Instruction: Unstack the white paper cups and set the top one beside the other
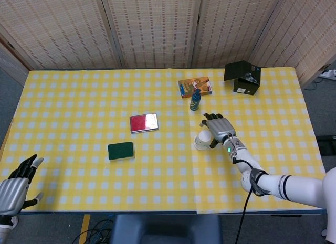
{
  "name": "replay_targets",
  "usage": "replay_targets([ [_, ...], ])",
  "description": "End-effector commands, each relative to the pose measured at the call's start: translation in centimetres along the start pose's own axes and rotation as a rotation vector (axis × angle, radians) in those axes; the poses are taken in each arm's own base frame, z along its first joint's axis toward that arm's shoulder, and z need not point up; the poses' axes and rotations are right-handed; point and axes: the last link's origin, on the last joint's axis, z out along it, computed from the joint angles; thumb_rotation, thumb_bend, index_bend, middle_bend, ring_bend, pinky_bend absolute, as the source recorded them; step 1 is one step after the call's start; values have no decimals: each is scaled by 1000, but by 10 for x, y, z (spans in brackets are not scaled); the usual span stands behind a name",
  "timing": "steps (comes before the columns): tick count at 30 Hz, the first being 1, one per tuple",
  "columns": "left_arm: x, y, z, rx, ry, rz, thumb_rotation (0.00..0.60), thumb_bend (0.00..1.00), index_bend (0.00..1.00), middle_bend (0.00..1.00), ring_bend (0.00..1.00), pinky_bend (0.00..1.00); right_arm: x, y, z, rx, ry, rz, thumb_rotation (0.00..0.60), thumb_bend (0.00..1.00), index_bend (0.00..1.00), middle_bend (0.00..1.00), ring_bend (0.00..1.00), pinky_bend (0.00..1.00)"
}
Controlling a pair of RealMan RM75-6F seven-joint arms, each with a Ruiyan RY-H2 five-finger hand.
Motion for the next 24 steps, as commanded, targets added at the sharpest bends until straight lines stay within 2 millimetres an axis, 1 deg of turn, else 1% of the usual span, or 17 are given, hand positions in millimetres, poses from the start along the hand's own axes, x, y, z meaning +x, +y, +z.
replay_targets([
  [1,0,0,0,-1,-1,-1,599,262,36,0,0,228,0,-1,2,1,4,-1,600,213,253,0,0,0],
  [12,0,-1,0,-1,-4,-5,600,261,31,0,0,228,0,-4,7,1,24,3,600,233,333,0,0,0],
  [24,0,-1,0,-5,2,-7,600,261,29,0,0,228,3,-7,5,7,41,10,600,244,360,0,0,0],
])
